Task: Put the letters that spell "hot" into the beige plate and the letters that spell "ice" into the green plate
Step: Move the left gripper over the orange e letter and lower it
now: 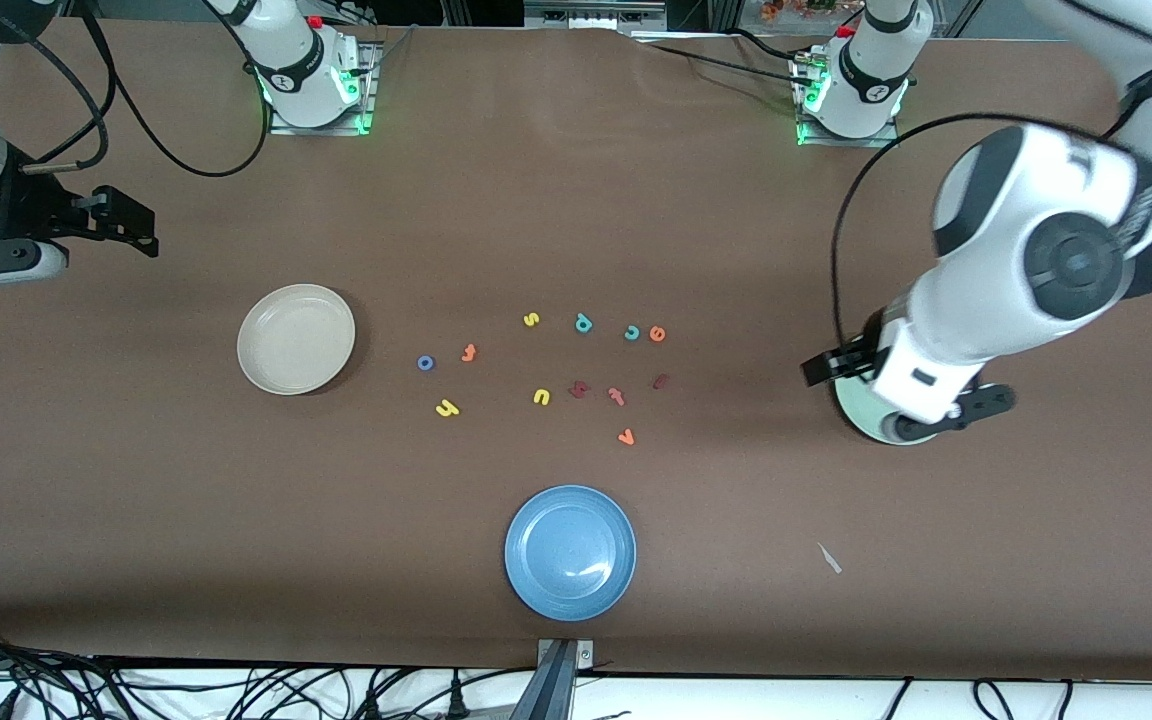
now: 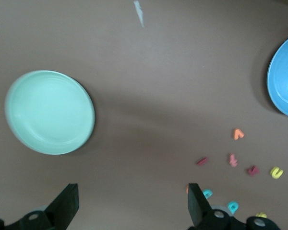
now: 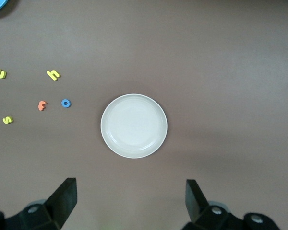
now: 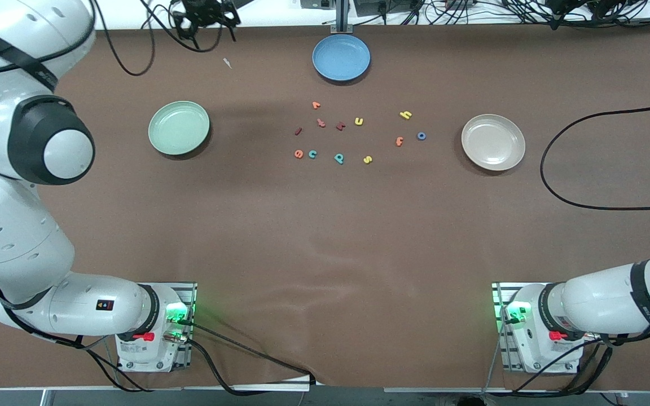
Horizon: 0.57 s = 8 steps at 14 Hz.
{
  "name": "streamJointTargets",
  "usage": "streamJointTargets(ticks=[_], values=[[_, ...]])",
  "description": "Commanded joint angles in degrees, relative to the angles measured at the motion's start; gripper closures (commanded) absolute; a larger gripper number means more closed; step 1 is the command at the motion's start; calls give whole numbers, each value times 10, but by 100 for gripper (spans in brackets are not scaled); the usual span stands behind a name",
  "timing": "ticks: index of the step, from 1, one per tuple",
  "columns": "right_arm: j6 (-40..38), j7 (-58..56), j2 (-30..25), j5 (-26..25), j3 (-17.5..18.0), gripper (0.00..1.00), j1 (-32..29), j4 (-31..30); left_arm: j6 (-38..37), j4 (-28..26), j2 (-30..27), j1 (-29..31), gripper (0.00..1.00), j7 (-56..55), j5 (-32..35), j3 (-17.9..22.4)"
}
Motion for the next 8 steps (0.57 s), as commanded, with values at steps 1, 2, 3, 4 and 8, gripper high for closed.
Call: streamJointTargets(ticks=[1, 2, 3, 4, 8], values=[[-2, -4, 2, -2, 1, 0, -1, 9, 90, -100, -12, -16, 0, -43, -12, 3], [-2, -5, 2, -1, 1, 0, -1, 9, 104, -121, -12, -26, 0, -50, -12, 3], [-2, -5, 2, -1, 1, 0, -1, 9, 116, -142, -11, -34, 0, -55, -13, 2], [-2, -5, 2, -1, 1, 0, -1, 9, 139, -165, -12, -44, 0, -65, -14, 2], [-2, -5, 2, -1, 1, 0, -1, 9, 227, -239, -12, -80, 0, -106, -37, -6]])
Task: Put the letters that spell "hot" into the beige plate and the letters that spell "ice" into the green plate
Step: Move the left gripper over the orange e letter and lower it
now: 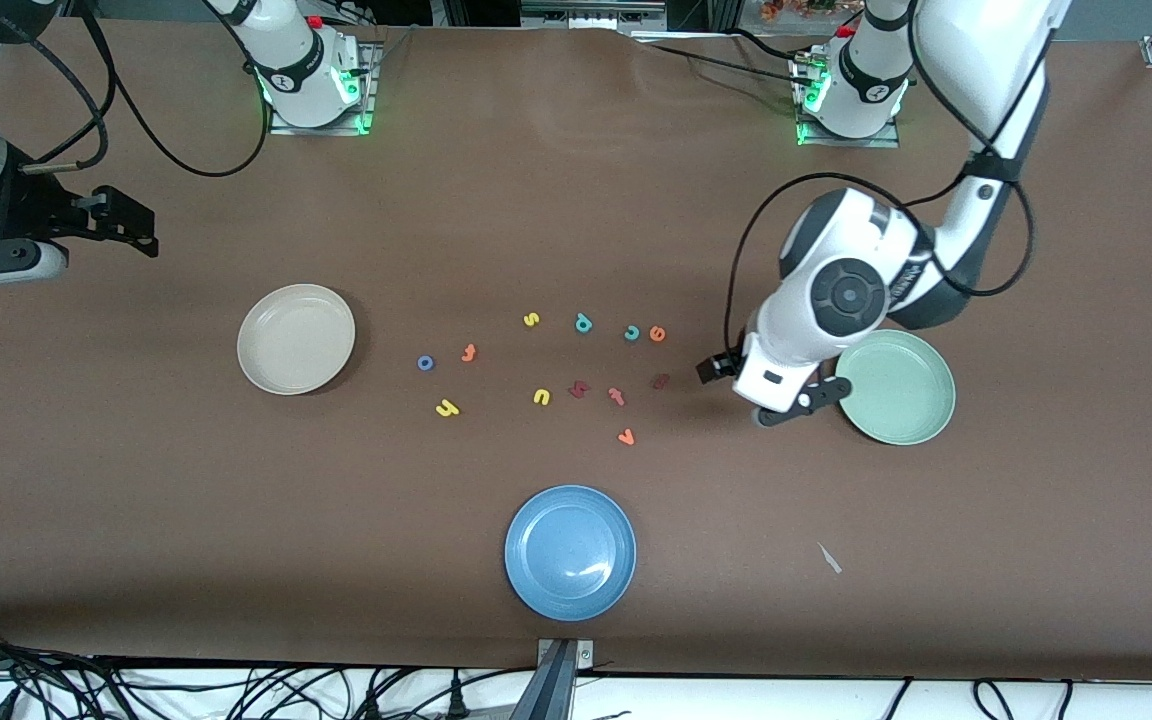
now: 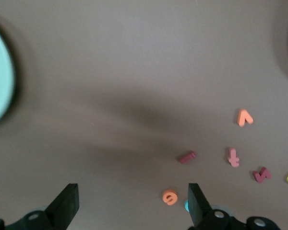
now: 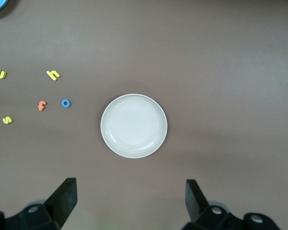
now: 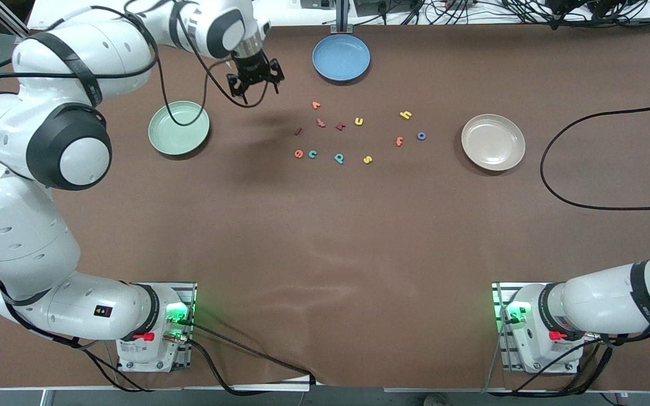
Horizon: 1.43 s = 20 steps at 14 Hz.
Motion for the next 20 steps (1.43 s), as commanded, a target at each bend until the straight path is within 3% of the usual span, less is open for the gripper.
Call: streamJointTargets(ticks=[1, 5, 9, 20], values=[[-2, -5, 2, -1, 1, 0, -1, 9, 59, -68, -22, -16, 0, -23, -19, -8], [-2, -5, 2, -1, 1, 0, -1, 9, 141, -128, -15, -26, 6, -27, -16, -18], [-2, -5, 2, -1, 1, 0, -1, 9, 150, -129, 2, -36, 25, -27, -13, -17], [-2, -2, 2, -1, 1, 0, -1, 9, 189, -128, 44, -57, 26, -53, -12, -16]])
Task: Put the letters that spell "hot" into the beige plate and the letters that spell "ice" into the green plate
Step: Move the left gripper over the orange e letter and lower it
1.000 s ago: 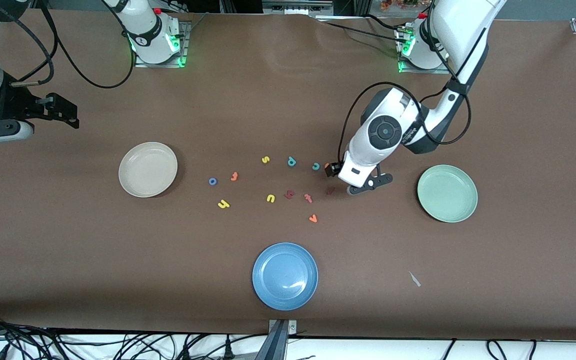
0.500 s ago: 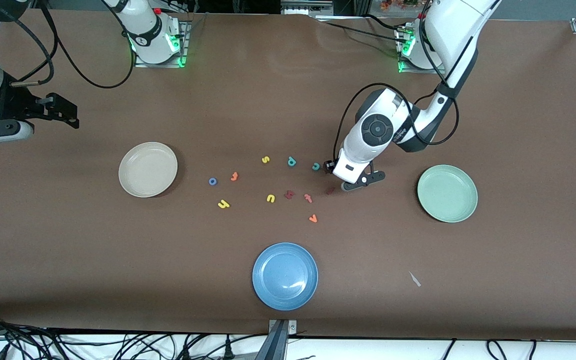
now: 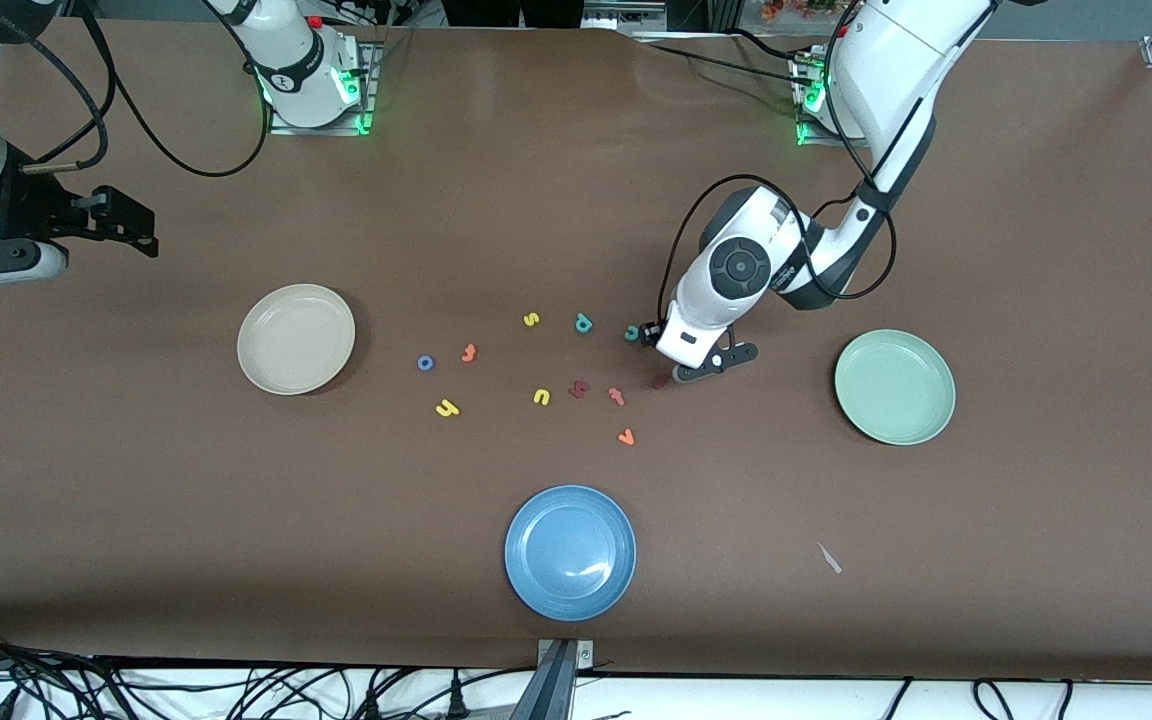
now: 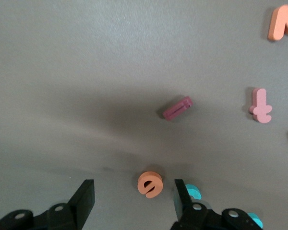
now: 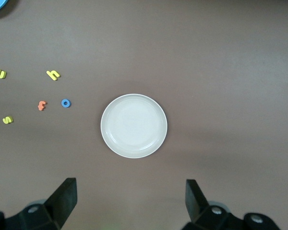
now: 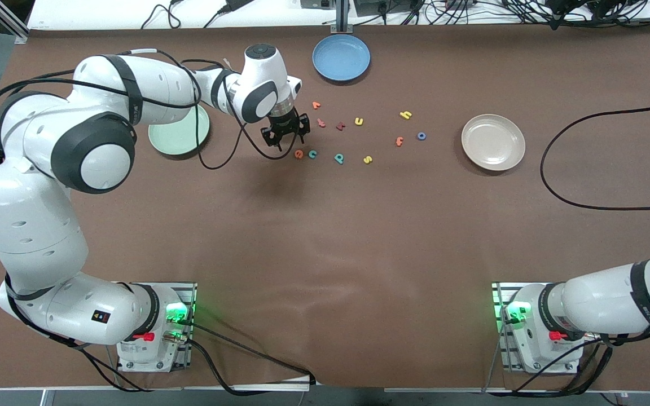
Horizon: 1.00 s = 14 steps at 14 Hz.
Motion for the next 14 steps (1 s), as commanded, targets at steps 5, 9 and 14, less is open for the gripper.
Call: streamJointTargets(ticks=[5, 9, 14], values=[[-2, -3, 2, -1, 1, 0, 0, 9, 27, -1, 14, -17, 26, -17, -12, 6], [-2, -3, 2, -1, 1, 0, -1, 9, 32, 1, 18, -17, 26, -20, -12, 8], [-2, -4, 2, -1, 1, 0, -1, 9, 32, 1, 28, -17, 30, -23, -12, 9]])
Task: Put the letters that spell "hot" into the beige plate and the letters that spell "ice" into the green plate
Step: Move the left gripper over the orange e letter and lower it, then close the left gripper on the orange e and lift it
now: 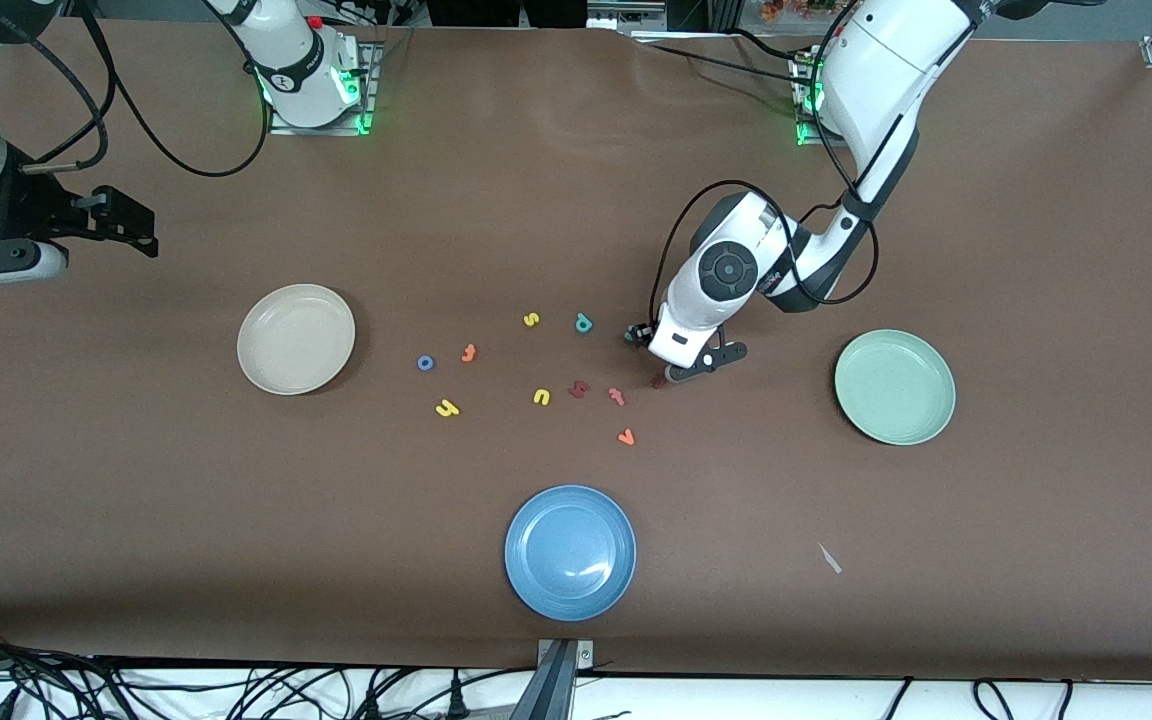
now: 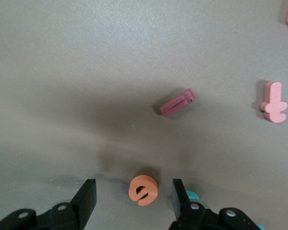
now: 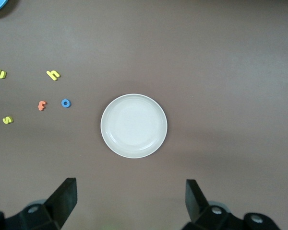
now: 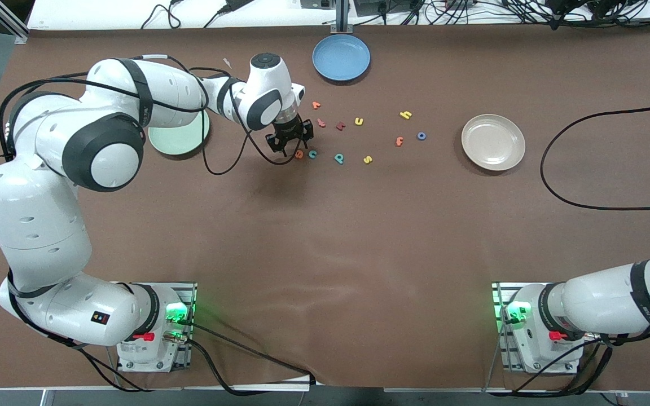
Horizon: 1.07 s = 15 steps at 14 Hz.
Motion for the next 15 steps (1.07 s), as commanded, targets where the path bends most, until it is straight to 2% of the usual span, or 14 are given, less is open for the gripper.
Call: streamJointTargets(ticks=[1, 3, 5, 7, 10, 13, 15], values=[[-1, -4, 2, -1, 1, 0, -1, 9, 5, 2, 7, -7, 30, -6, -12, 6], [2, -3, 2, -2, 1, 0, -2, 9, 10, 4, 13, -7, 32, -6, -11, 6], [17, 1, 2, -2, 1, 0, -1, 9, 10, 3, 13, -7, 41, -8, -12, 5], [19, 2, 2, -2, 1, 0, 0, 9, 9, 3, 13, -11, 46, -15, -11, 5], [19, -2, 2, -3, 0, 0, -2, 11, 9, 3, 14, -16, 64, -22, -11, 6], [15, -3, 2, -4, -1, 0, -7, 9, 6, 3, 14, -18, 73, -22, -11, 6], [12, -3, 2, -3, -4, 0, -10, 9, 5, 4, 17, -19, 85, -22, -11, 6]])
